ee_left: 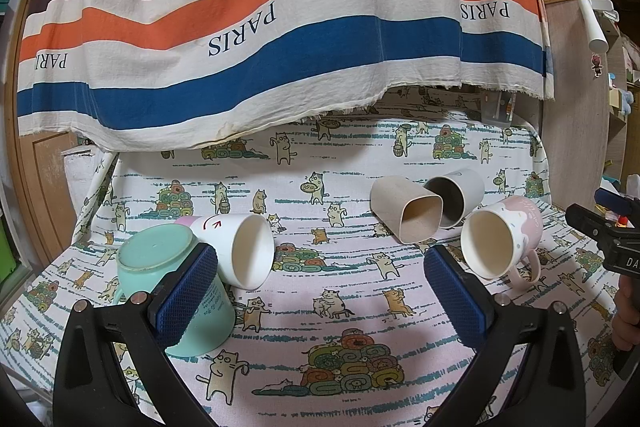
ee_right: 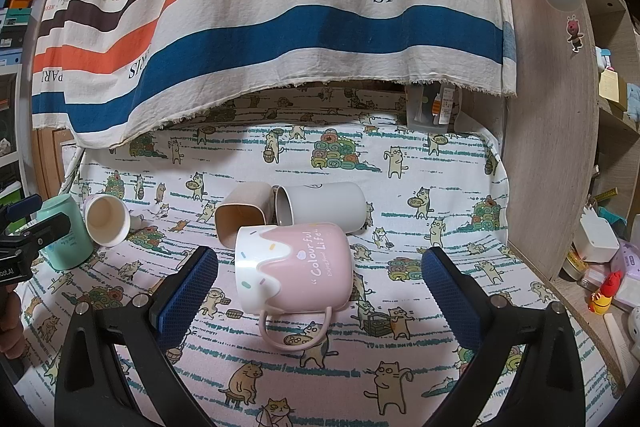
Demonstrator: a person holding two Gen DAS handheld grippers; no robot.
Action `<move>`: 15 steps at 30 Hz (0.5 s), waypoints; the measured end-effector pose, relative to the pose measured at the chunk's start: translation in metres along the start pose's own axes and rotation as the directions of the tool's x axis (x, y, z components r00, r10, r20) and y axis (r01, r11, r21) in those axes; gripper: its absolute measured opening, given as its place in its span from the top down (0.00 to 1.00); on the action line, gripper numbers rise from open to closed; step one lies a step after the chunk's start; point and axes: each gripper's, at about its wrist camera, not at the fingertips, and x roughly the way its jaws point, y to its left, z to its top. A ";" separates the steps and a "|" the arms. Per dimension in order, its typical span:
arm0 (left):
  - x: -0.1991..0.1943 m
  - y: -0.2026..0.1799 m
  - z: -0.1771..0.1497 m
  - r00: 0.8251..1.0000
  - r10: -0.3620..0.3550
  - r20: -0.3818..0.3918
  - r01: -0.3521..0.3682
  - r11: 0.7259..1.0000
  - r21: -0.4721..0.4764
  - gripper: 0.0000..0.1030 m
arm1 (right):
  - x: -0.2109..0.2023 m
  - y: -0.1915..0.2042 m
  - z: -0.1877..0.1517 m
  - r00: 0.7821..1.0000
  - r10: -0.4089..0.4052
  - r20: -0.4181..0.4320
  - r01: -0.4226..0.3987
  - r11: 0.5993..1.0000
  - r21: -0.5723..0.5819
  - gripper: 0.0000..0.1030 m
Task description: Flip cup upside down
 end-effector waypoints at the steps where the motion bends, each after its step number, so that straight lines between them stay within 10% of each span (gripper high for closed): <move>1: 0.000 0.000 0.000 1.000 0.000 0.000 0.000 1.000 0.000 0.00 | 0.000 0.000 0.000 1.000 0.000 0.000 0.000 1.000 0.000 0.01; 15: 0.001 0.004 -0.001 1.000 -0.001 -0.003 0.001 1.000 0.006 0.00 | -0.001 0.000 -0.001 1.000 0.000 -0.001 0.000 1.000 -0.001 0.01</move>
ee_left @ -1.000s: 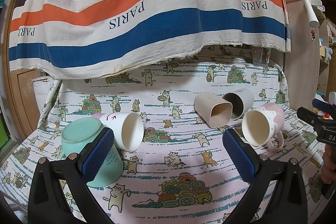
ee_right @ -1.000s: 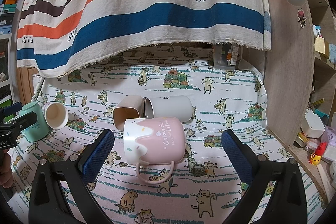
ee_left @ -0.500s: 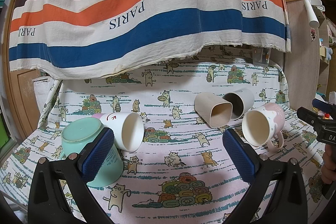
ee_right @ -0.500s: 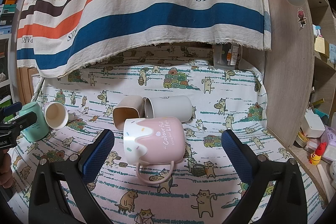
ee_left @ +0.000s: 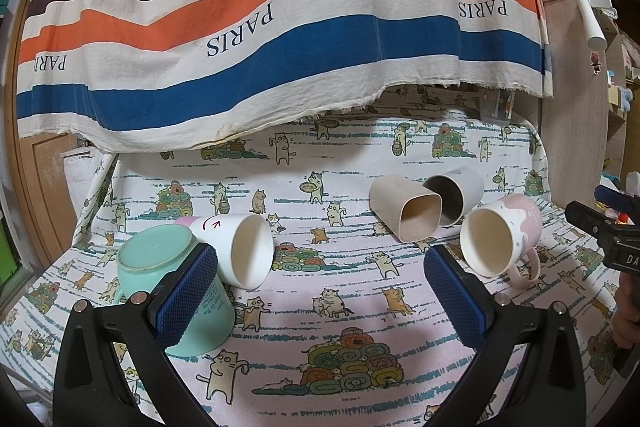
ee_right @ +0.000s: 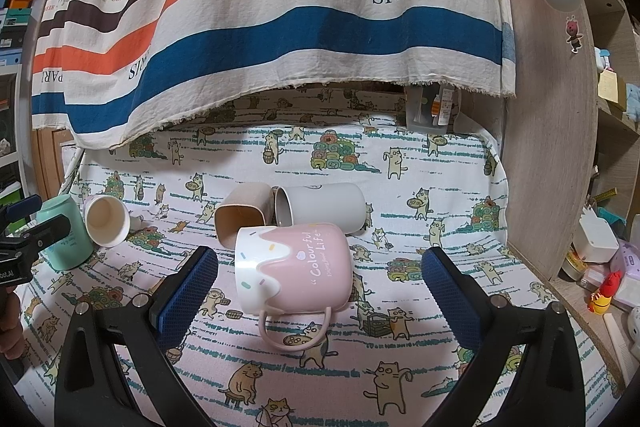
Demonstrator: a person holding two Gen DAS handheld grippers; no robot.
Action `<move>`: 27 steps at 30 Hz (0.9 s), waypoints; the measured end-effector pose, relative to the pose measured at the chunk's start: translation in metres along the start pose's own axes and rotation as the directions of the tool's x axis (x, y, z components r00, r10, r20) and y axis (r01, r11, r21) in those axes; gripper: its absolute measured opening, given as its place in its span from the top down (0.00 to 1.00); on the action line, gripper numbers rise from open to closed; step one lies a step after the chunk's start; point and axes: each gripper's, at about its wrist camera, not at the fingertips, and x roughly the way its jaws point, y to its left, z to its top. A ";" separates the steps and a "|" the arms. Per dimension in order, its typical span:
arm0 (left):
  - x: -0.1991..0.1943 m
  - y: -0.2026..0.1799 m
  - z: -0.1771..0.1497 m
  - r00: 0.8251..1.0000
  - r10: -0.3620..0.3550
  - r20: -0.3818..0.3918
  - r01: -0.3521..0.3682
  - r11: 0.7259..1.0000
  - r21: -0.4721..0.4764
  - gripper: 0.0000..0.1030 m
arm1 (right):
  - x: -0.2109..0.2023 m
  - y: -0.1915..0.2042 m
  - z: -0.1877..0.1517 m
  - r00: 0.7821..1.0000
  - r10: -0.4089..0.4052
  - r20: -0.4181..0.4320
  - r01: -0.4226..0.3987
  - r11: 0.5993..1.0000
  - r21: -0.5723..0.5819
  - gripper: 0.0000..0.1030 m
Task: Flip cup upside down
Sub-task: 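Move the right gripper toward the pink mug lying on its side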
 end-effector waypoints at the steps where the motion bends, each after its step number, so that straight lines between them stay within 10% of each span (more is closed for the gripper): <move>1: 0.000 0.000 0.000 1.000 0.000 0.000 0.000 1.000 -0.001 0.00 | 0.000 0.000 0.000 1.000 0.001 0.000 -0.001 1.000 0.000 0.01; 14: -0.023 -0.011 0.025 0.999 0.010 0.051 -0.011 0.999 0.032 0.00 | -0.003 -0.016 0.006 0.999 0.009 -0.037 -0.006 0.998 0.062 0.01; 27: -0.028 -0.054 0.074 0.986 -0.028 0.163 0.023 0.999 0.034 0.00 | -0.032 -0.052 0.059 0.994 -0.018 0.108 -0.001 0.984 0.176 0.01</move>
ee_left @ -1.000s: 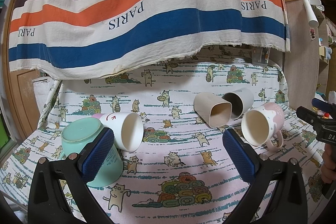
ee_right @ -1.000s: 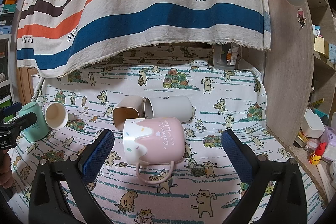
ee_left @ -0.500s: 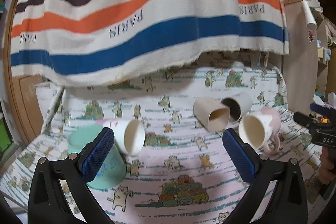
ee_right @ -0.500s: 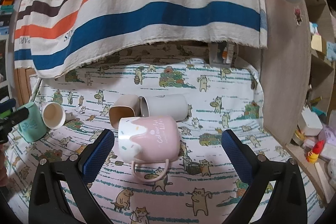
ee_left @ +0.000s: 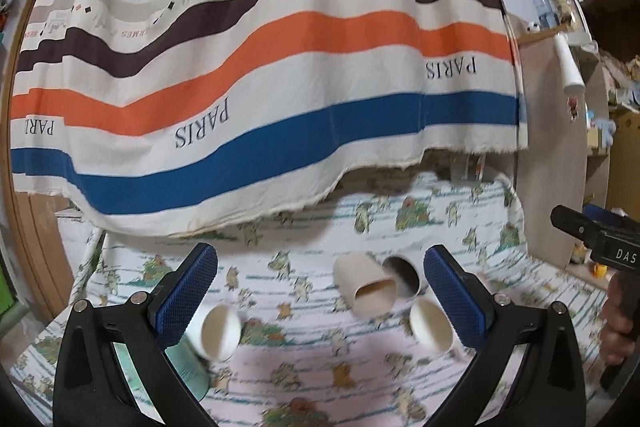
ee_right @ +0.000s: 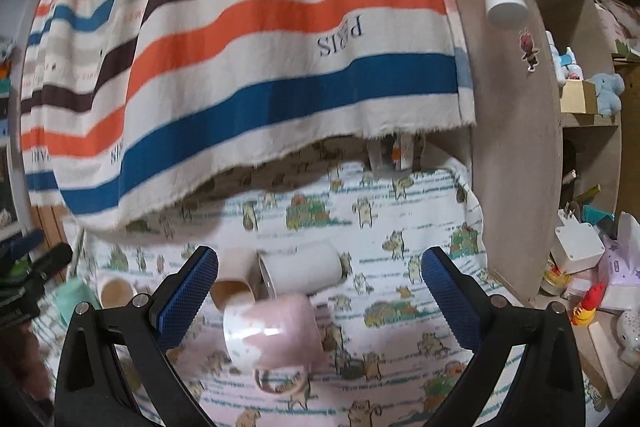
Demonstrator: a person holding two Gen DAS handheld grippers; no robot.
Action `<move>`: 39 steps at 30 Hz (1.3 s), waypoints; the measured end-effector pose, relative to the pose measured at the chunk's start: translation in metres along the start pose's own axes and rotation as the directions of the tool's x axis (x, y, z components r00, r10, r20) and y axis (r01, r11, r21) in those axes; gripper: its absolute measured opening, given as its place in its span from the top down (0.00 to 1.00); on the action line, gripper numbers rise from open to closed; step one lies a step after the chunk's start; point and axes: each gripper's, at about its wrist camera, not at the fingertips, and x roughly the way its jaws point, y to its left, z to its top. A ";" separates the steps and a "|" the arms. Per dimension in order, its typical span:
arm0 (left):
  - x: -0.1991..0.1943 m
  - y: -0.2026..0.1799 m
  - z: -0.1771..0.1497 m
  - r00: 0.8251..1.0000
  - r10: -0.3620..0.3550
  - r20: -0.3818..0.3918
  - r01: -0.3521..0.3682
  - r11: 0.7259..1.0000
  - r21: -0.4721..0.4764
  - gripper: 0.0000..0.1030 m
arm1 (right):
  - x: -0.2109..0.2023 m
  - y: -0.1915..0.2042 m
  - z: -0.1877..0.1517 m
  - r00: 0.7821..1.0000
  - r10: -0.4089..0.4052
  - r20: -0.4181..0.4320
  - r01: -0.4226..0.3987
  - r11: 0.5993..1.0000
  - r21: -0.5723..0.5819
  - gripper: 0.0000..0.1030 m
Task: Flip cup upside down
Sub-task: 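Move the right gripper toward the pink mug lying on its side, then close the right gripper around the pink mug's body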
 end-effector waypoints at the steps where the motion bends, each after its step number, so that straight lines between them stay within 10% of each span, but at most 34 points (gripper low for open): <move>1: 0.002 -0.001 0.001 1.000 0.000 0.005 0.000 1.000 -0.007 0.00 | 0.001 0.000 0.003 1.000 -0.003 0.006 0.003 1.000 -0.003 0.01; 12: 0.046 0.001 -0.034 0.991 0.049 -0.122 -0.054 0.998 -0.039 0.00 | 0.044 0.004 -0.004 0.989 0.022 -0.149 -0.030 0.998 -0.051 0.01; 26: 0.057 0.013 -0.045 0.978 0.097 -0.185 -0.116 0.989 -0.094 0.00 | 0.111 0.046 -0.058 0.874 0.095 -0.476 -0.183 0.973 -0.142 0.01; 39: 0.055 0.016 -0.045 0.977 0.121 -0.174 -0.141 0.985 -0.104 0.00 | 0.138 0.065 -0.073 0.855 0.018 -0.519 -0.154 0.963 -0.220 0.00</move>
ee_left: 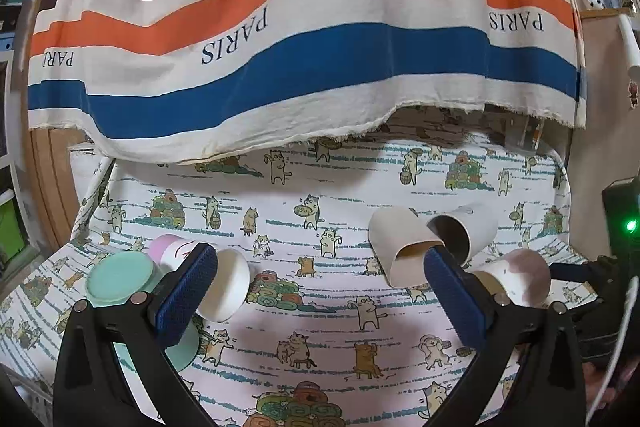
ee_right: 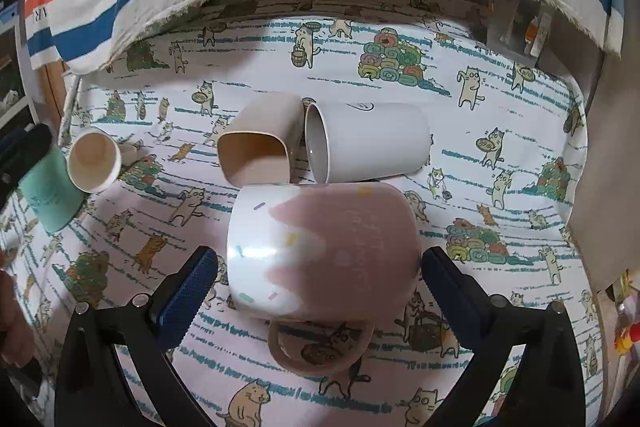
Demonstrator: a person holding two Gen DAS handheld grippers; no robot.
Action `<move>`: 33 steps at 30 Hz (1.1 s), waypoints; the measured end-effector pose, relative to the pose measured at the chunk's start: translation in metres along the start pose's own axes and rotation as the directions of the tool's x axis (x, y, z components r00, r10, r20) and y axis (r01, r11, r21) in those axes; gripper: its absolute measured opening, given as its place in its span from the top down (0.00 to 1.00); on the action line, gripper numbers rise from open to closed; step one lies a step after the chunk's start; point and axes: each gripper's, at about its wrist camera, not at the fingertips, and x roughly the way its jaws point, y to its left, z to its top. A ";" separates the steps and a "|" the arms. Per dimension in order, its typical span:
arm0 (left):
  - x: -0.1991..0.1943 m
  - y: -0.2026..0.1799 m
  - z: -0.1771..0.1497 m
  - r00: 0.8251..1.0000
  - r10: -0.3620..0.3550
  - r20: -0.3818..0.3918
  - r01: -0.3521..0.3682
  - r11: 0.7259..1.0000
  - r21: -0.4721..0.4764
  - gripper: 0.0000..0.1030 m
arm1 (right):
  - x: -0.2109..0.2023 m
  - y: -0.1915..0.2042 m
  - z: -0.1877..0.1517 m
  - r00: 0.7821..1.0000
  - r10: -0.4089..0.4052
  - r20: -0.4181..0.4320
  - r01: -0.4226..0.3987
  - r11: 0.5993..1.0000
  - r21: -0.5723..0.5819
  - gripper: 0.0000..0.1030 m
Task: Flip cup upside down
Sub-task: 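Close the right gripper around the pink mug's body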
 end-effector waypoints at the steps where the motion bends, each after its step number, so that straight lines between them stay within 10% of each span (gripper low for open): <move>1: 0.000 0.001 0.001 1.000 0.000 0.001 0.000 1.000 -0.005 0.00 | 0.001 0.001 0.000 1.000 -0.005 -0.003 0.005 1.000 -0.002 0.01; 18: -0.008 0.002 0.003 1.000 -0.029 0.013 0.029 0.999 -0.020 0.00 | -0.008 0.003 -0.023 0.967 0.234 -0.101 -0.239 0.970 -0.035 0.00; 33: 0.001 0.001 -0.001 0.999 -0.020 -0.028 0.019 1.000 -0.014 0.00 | -0.020 -0.010 0.023 0.995 0.077 0.063 -0.073 0.995 -0.063 0.02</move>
